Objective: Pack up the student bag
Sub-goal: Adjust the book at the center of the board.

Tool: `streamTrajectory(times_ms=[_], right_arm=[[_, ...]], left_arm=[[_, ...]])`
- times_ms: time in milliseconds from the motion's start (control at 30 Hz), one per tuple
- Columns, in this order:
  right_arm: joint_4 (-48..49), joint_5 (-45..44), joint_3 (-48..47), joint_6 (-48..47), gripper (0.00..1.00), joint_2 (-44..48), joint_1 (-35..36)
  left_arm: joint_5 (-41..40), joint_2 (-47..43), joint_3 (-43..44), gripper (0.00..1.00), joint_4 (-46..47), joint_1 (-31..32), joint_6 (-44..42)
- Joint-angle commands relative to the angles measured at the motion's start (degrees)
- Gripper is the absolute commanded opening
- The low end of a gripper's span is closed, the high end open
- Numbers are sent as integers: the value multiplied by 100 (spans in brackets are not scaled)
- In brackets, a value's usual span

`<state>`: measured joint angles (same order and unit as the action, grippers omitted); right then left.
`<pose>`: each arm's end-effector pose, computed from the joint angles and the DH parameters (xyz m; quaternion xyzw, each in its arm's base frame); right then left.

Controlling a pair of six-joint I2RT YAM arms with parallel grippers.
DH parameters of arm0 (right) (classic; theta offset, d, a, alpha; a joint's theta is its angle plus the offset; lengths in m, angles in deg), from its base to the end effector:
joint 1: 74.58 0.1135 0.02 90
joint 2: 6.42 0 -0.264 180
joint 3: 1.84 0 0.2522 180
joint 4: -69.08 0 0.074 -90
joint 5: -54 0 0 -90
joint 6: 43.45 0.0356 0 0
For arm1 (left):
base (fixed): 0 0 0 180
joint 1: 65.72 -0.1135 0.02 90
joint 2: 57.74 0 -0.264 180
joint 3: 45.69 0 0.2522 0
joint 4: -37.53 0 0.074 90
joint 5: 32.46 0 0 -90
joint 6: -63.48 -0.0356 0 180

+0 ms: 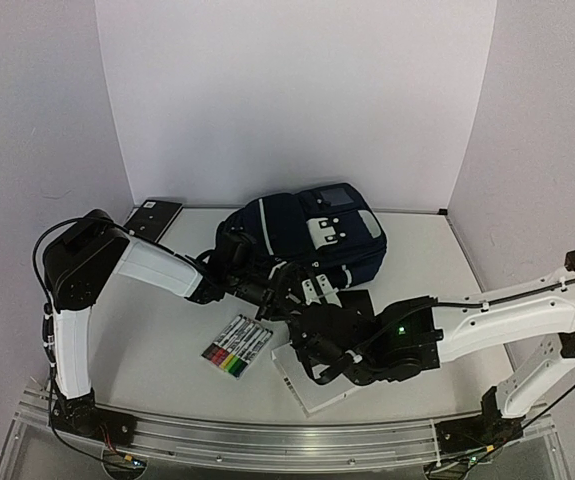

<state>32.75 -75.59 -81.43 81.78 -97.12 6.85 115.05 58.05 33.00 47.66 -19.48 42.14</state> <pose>0.0730 0.3321 0.2542 -0.2309 0.8547 0.1249 0.4479 0.2681 -0.3234 0.1568 -0.1014 -0.7820 0.6069 0.0991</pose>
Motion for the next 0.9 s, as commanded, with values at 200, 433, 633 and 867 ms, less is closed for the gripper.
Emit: streamTrajectory(times_ms=[200,433,633,867], right_arm=[[124,518,769,1116,86,884,-613],[479,2409,1848,1691,95,1381,-1882],[524,3410,2485,2175,98,1481,-2687],[-40,3321,2906,2681,98,1947,-2917]], left_arm=[[-250,-347,208,40,-1007,26,-1745],[-1152,-689,367,59,-2811,26,-3578],[-1321,-720,279,66,-3001,26,-3826],[-1658,-805,179,68,-3115,26,-3947]])
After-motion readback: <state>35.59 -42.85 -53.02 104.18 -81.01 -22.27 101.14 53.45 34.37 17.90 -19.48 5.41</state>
